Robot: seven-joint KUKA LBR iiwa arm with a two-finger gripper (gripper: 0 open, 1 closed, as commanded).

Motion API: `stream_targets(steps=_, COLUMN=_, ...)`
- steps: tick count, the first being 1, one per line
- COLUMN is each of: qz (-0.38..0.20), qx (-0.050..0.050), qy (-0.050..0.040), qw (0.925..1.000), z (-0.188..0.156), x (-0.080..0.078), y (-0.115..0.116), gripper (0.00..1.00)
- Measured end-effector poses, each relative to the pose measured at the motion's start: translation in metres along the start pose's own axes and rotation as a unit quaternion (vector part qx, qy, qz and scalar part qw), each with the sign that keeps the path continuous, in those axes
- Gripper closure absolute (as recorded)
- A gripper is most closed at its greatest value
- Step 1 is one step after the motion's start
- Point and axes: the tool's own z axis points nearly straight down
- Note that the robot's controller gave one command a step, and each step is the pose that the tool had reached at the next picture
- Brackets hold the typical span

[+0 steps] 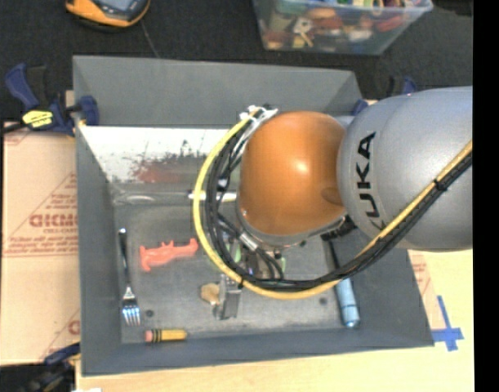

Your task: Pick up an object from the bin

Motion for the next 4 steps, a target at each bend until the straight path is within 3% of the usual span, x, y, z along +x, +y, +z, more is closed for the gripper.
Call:
stream_targets(steps=1, qz=0.003, qx=-0.001, qy=-0.0041, qw=1.0, z=-0.004, x=-0.002, y=-0.001, gripper=0.0)
stream_targets(steps=2, qz=-0.055, qx=0.0, qy=-0.0063, qw=0.9985, z=0.13, x=-0.028, y=-0.048, gripper=0.0)
stream_targets(steps=3, qz=0.133, qx=-0.004, qy=-0.0097, qw=0.991, z=0.164, x=-0.02, y=-0.058, gripper=0.0)
stream_targets(steps=4, qz=-0.001, qx=-0.001, qy=-0.0064, qw=1.0, z=0.164, x=-0.02, y=-0.056, gripper=0.0)
